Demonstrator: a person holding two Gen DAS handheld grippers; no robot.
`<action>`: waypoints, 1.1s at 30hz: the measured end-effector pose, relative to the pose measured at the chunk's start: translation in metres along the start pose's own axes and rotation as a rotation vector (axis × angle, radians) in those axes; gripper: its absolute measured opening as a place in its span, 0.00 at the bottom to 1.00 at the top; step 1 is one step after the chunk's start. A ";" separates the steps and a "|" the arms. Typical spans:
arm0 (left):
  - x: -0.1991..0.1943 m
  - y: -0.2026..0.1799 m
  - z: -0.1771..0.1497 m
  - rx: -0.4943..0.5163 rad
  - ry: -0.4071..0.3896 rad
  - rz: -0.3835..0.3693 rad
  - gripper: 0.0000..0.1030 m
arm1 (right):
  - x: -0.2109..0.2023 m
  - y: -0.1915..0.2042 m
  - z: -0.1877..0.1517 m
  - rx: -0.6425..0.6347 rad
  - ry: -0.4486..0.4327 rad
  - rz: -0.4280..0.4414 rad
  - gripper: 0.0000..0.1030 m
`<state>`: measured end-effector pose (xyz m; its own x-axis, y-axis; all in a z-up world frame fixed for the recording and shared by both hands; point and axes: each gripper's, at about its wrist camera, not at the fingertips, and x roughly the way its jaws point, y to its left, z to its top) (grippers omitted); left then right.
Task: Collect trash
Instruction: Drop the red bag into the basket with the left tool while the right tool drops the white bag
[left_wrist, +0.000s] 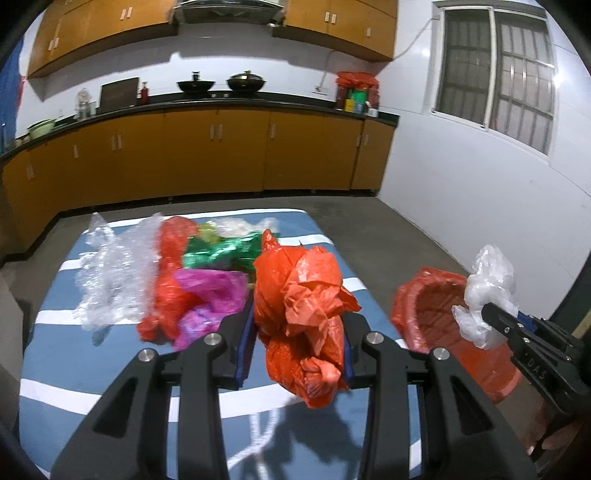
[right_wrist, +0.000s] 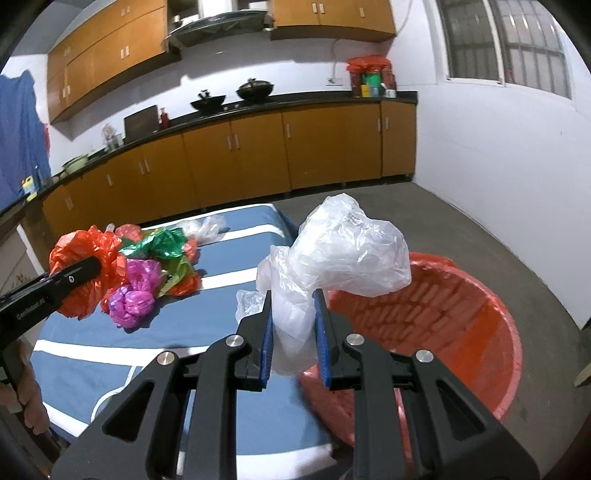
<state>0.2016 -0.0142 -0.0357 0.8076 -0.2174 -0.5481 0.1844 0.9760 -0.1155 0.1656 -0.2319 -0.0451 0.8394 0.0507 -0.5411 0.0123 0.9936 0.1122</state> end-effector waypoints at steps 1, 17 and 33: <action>0.001 -0.004 0.000 0.007 0.001 -0.010 0.35 | -0.002 -0.003 -0.001 0.008 -0.001 -0.005 0.20; 0.019 -0.068 -0.001 0.088 0.024 -0.191 0.35 | -0.017 -0.050 -0.015 0.108 -0.019 -0.087 0.20; 0.058 -0.125 -0.009 0.151 0.093 -0.326 0.35 | -0.017 -0.080 -0.017 0.178 -0.034 -0.152 0.20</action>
<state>0.2202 -0.1492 -0.0605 0.6396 -0.5083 -0.5767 0.5094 0.8421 -0.1772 0.1410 -0.3104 -0.0593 0.8382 -0.1050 -0.5351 0.2334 0.9559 0.1781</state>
